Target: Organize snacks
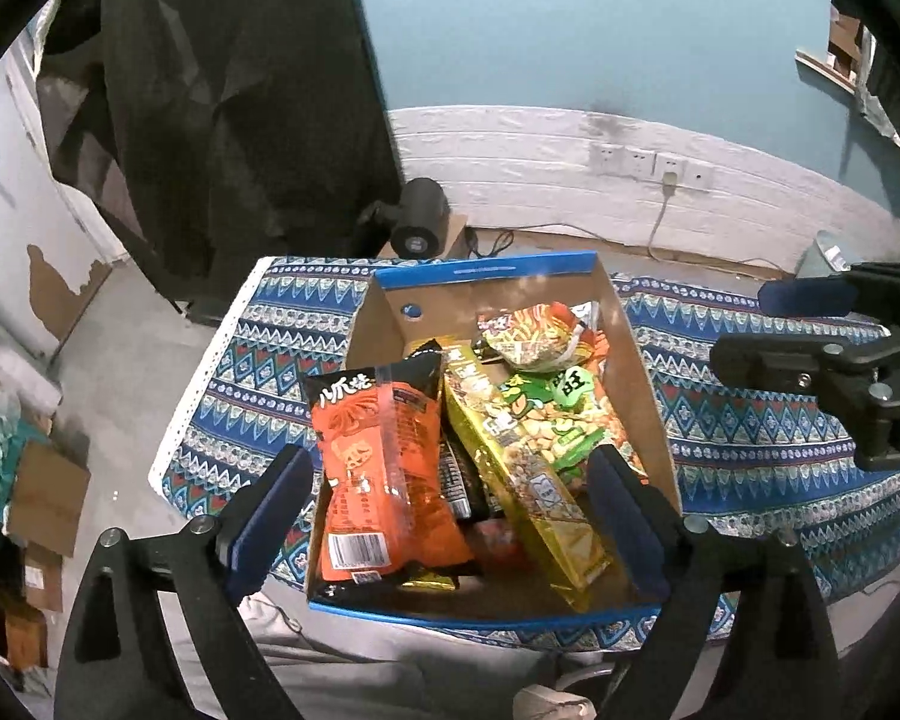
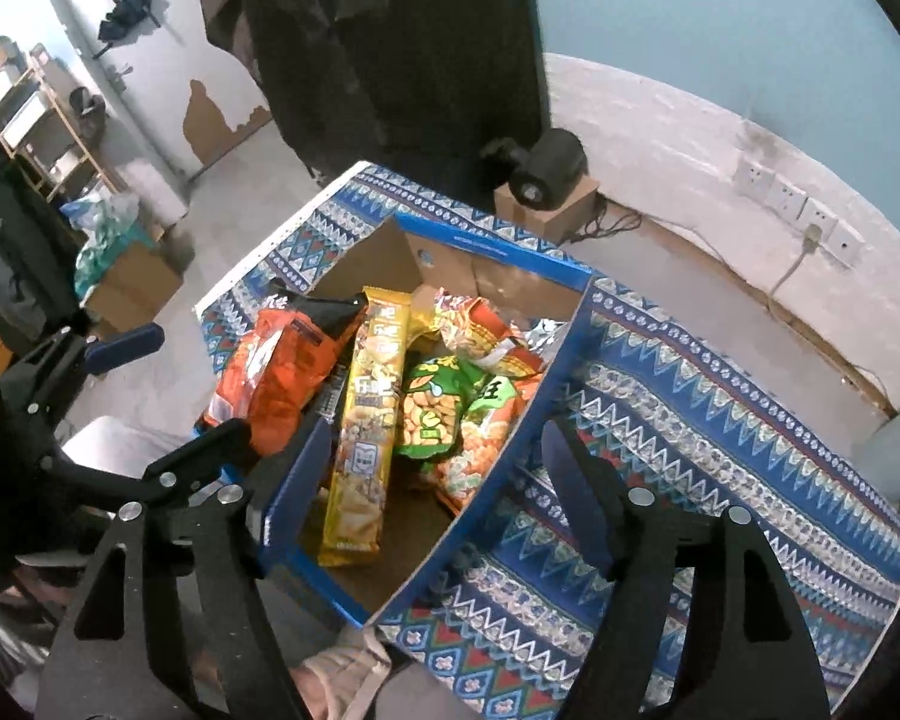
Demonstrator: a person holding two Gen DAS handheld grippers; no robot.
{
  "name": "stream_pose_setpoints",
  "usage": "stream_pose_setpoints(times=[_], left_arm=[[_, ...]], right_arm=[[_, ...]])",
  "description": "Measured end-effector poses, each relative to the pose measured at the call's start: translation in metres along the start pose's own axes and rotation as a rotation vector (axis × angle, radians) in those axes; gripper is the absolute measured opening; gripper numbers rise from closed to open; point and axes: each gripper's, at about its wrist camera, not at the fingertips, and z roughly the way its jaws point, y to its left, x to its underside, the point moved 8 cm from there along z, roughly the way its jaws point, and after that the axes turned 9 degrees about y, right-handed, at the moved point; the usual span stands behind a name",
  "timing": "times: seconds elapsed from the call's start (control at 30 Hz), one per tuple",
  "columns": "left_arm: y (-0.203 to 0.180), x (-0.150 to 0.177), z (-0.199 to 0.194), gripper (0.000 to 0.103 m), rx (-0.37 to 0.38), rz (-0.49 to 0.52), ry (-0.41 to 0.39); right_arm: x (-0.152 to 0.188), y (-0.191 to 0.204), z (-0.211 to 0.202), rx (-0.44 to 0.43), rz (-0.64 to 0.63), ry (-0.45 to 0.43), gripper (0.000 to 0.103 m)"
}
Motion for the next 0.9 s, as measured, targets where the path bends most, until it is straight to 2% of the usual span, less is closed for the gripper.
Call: stream_pose_setpoints(times=[0.4, 0.9], left_arm=[[-0.007, -0.001, -0.009, 0.094, -0.013, 0.012, -0.021], [-0.012, 0.000, -0.010, 0.094, -0.040, 0.039, -0.021]], right_arm=[[0.020, -0.010, -0.012, 0.050, -0.004, -0.025, 0.077], [0.031, -0.026, -0.009, 0.060, 0.019, -0.013, 0.077]])
